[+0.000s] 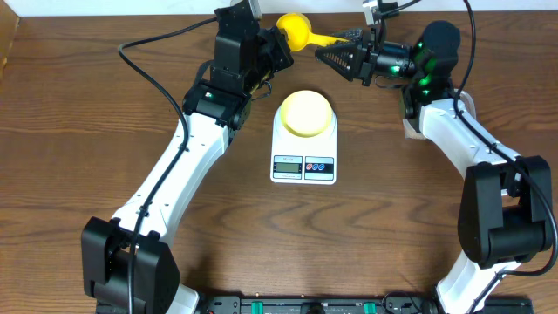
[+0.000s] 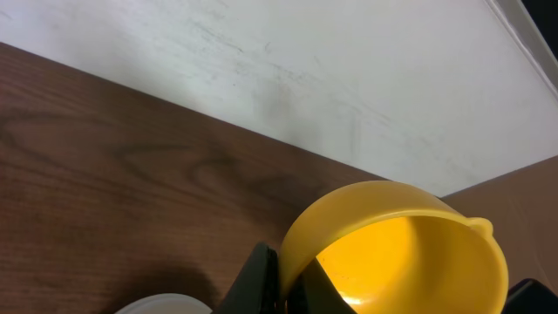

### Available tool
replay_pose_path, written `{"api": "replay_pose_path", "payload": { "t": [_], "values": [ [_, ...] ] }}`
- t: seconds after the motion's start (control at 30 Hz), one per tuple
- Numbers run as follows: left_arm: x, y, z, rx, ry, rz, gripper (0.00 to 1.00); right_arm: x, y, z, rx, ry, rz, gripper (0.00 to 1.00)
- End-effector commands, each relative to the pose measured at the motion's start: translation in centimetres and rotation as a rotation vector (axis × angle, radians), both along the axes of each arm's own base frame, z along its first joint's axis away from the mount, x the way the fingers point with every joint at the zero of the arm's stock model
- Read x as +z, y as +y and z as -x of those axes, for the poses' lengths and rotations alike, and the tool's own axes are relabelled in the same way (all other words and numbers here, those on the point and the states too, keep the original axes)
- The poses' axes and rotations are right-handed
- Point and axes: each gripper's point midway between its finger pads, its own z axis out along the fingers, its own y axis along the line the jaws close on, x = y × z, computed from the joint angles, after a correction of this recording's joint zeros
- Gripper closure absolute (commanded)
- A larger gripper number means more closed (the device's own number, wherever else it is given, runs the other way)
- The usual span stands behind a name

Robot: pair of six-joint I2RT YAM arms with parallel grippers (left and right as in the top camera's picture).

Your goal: Scoop item into bowl and weigh 50g on scale

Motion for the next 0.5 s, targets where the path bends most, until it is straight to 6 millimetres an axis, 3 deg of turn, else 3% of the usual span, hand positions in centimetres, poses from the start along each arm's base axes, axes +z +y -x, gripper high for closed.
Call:
{"api": "replay_pose_path", "payload": {
  "t": [0.0,0.13,0.47],
  "values": [
    [1.13,0.07,0.08,0.008,-0.025,0.003,0.92,0.98,0.04,-0.45,-0.027,-0.053,-0.003,0.63],
    [1.12,0.07,0.08,0.008,-0.024,0.003,0.92,1.07,-0.07,-0.87,-0.053,-0.056,-0.006,0.78],
    [1.10,0.82,-0.26,0.064,-0.018,0.014,0.92,1.09,-0.55,-1.44,-0.084,-0.062,-0.007,0.87]
  ]
}}
